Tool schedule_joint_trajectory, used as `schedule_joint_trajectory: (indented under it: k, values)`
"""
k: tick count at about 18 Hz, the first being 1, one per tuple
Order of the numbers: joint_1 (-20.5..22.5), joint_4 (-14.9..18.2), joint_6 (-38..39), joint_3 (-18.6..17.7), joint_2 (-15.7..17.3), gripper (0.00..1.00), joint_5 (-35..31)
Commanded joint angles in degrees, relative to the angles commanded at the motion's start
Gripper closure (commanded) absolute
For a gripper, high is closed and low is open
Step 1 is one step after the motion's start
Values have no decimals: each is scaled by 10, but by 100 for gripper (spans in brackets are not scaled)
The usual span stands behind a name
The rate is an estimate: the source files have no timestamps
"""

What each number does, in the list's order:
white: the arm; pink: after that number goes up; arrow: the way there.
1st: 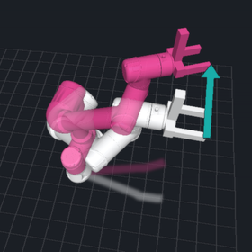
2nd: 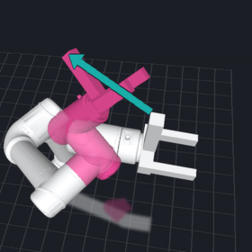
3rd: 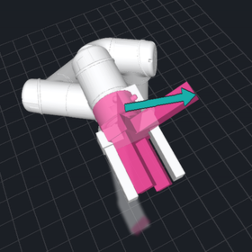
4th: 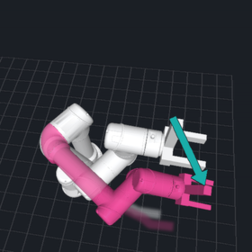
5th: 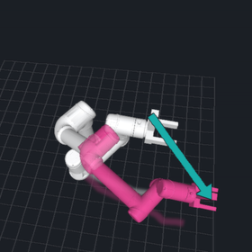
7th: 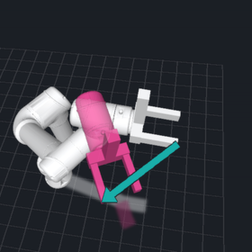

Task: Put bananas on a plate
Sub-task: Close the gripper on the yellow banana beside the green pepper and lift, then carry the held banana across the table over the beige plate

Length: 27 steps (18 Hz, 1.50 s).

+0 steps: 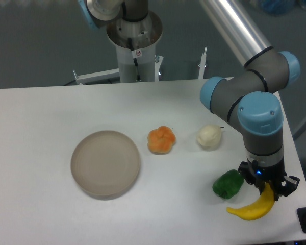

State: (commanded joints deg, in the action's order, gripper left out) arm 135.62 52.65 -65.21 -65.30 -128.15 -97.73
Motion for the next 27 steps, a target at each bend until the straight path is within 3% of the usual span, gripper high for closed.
schedule_joint_trajectory:
  k: [10, 17, 20, 24, 27]
  values:
    - [-5, 1, 7, -22, 11, 84, 0]
    - [-48, 3, 64, -40, 39, 82, -2]
    - [-59, 8, 94, -82, 77, 82, -3]
    - [-74, 16, 114, -165, 147, 82, -2]
    - [-95, 47, 148, -199, 173, 82, 2]
